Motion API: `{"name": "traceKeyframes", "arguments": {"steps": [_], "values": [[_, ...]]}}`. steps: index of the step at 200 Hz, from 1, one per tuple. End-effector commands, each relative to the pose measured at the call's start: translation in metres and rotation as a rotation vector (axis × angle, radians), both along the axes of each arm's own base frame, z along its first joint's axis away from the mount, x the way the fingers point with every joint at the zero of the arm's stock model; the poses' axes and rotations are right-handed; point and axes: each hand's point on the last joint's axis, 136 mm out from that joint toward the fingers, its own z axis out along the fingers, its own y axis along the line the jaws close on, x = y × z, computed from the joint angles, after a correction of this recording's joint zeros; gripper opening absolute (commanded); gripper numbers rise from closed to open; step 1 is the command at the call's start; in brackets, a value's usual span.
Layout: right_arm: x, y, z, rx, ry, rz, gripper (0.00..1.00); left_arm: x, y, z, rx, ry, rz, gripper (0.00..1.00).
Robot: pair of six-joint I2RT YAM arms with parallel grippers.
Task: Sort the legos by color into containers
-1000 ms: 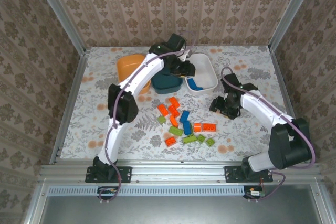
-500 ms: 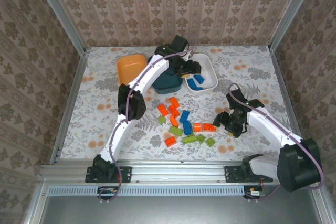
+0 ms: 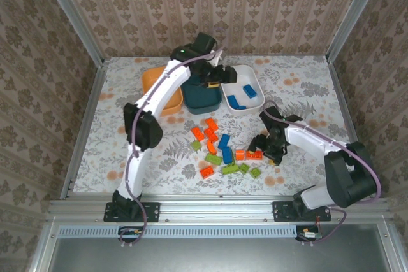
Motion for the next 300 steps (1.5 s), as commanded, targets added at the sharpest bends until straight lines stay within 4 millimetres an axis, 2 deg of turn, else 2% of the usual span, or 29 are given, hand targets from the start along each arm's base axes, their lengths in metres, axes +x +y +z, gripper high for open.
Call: {"name": "traceKeyframes", "arguments": {"steps": [1, 35, 77, 108, 135, 140, 192, 213, 240, 252, 271, 300], "values": [[0.014, 0.006, -0.002, 0.008, -0.008, -0.065, 0.77, -0.01, 0.028, 0.011, 0.038, -0.035, 0.003, 0.83], [0.024, 0.012, -0.011, 0.004, 0.006, -0.084, 0.78, -0.026, 0.065, 0.006, 0.056, -0.014, 0.052, 0.85], [0.039, 0.006, -0.014, -0.063, 0.012, -0.086, 0.77, -0.048, 0.111, -0.004, 0.079, 0.009, 0.121, 0.86], [0.054, 0.014, -0.011, -0.052, 0.001, -0.056, 0.71, -0.061, 0.13, -0.008, 0.094, 0.017, 0.151, 0.87], [0.052, 0.016, -0.009, -0.059, 0.025, -0.023, 0.63, -0.07, 0.137, -0.011, 0.106, 0.021, 0.155, 0.88], [0.05, 0.015, -0.009, -0.059, 0.03, -0.022, 0.63, -0.066, 0.147, -0.012, 0.106, 0.024, 0.185, 0.88], [0.011, -0.003, -0.01, -0.125, 0.116, -0.019, 0.68, -0.072, 0.16, -0.016, 0.104, 0.029, 0.212, 0.89], [0.006, -0.004, -0.01, -0.136, 0.127, -0.01, 0.68, -0.073, 0.161, -0.018, 0.101, 0.03, 0.213, 0.9], [0.007, 0.006, -0.013, -0.125, 0.133, 0.006, 0.66, -0.073, 0.161, -0.019, 0.097, 0.031, 0.211, 0.9], [0.009, 0.012, -0.014, -0.116, 0.132, 0.008, 0.62, -0.073, 0.161, -0.018, 0.098, 0.027, 0.209, 0.9], [0.012, 0.019, -0.018, -0.1, 0.133, -0.001, 0.49, -0.074, 0.165, -0.017, 0.099, 0.021, 0.213, 0.9], [0.017, 0.018, -0.015, -0.114, 0.12, -0.017, 0.36, -0.077, 0.174, -0.017, 0.101, 0.023, 0.227, 0.91]]}}
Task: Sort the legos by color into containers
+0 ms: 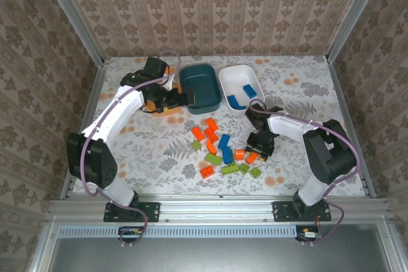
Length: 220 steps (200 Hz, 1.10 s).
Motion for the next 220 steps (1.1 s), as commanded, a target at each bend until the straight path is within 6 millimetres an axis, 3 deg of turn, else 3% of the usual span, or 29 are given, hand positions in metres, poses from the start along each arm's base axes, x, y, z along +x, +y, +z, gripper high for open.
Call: {"name": "traceKeyframes", "arguments": {"steps": [1, 25, 53, 92, 113, 166, 203, 220], "values": [[0.006, 0.002, 0.004, -0.01, -0.009, -0.022, 0.36, -0.004, 0.01, 0.01, -0.004, -0.033, -0.002, 0.91], [0.018, -0.005, 0.017, -0.039, -0.062, -0.02, 0.3, -0.006, 0.02, 0.012, -0.001, -0.038, 0.012, 0.91], [0.058, 0.002, 0.051, -0.008, -0.223, -0.009, 0.26, -0.009, 0.032, 0.014, 0.004, -0.044, 0.031, 0.92], [0.132, 0.047, 0.11, 0.144, -0.423, 0.032, 0.25, -0.019, 0.052, 0.01, 0.011, -0.03, 0.067, 0.94], [0.168, 0.074, 0.13, 0.239, -0.49, 0.035, 0.24, -0.023, 0.063, 0.009, -0.003, -0.023, 0.101, 0.95], [0.239, 0.128, 0.127, 0.362, -0.527, 0.062, 0.23, -0.041, 0.083, 0.005, -0.025, 0.008, 0.163, 0.96], [0.263, 0.155, 0.11, 0.395, -0.502, 0.078, 0.25, -0.053, 0.086, 0.006, -0.015, 0.009, 0.161, 1.0], [0.267, 0.162, 0.109, 0.403, -0.502, 0.084, 0.37, -0.057, 0.087, 0.005, -0.009, 0.012, 0.154, 1.0]]}}
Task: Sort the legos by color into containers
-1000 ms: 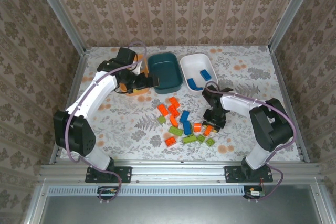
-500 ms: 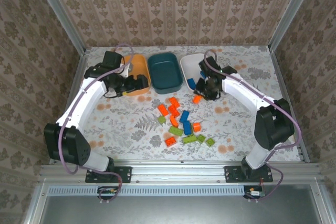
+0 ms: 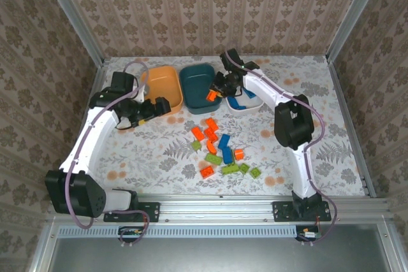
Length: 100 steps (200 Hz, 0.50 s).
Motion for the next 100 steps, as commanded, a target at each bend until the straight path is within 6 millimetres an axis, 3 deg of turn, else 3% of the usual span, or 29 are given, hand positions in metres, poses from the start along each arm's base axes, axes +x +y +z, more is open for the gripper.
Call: {"name": "traceKeyframes", "arguments": {"steps": [1, 25, 56, 77, 100], "values": [[0.001, 0.018, 0.011, 0.043, -0.001, 0.035, 0.38, -0.015, 0.002, -0.003, 0.003, 0.028, -0.017, 1.0], [-0.003, 0.016, 0.018, 0.029, -0.012, 0.05, 0.5, -0.018, 0.0, -0.006, 0.01, 0.033, -0.033, 1.0], [-0.023, -0.003, 0.044, -0.035, -0.057, 0.078, 0.54, -0.016, -0.019, -0.014, 0.024, 0.044, -0.084, 1.0], [-0.055, -0.024, 0.057, -0.097, -0.062, 0.111, 0.55, -0.014, -0.036, -0.023, 0.056, 0.057, -0.127, 1.0], [-0.106, -0.056, 0.053, -0.191, -0.017, 0.165, 0.55, -0.009, -0.049, -0.034, 0.04, 0.072, -0.117, 1.0]]}}
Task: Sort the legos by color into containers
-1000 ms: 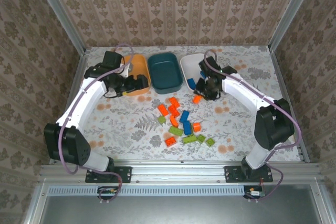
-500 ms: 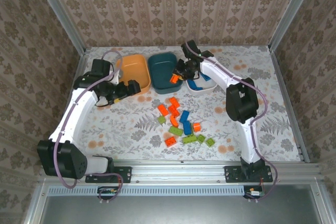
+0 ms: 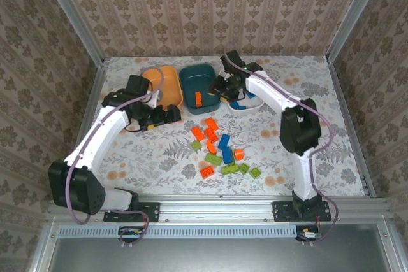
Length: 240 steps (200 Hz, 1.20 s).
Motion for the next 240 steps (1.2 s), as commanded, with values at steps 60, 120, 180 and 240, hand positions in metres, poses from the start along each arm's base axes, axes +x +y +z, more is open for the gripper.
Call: {"name": "traceKeyframes", "arguments": {"steps": [60, 120, 180, 240], "values": [[-0.178, -0.085, -0.032, -0.203, 0.187, 0.182, 0.56, 0.02, -0.032, -0.025, -0.144, 0.056, 0.077, 1.0], [-0.199, -0.079, -0.063, -0.255, 0.23, 0.246, 0.58, 0.02, -0.033, -0.025, -0.136, 0.067, 0.075, 1.0], [-0.206, -0.075, -0.092, -0.322, 0.305, 0.304, 0.52, 0.015, -0.026, -0.025, -0.125, 0.062, 0.087, 1.0], [-0.204, -0.068, -0.102, -0.324, 0.311, 0.324, 0.52, 0.015, -0.018, -0.026, -0.129, 0.065, 0.103, 1.0]]}}
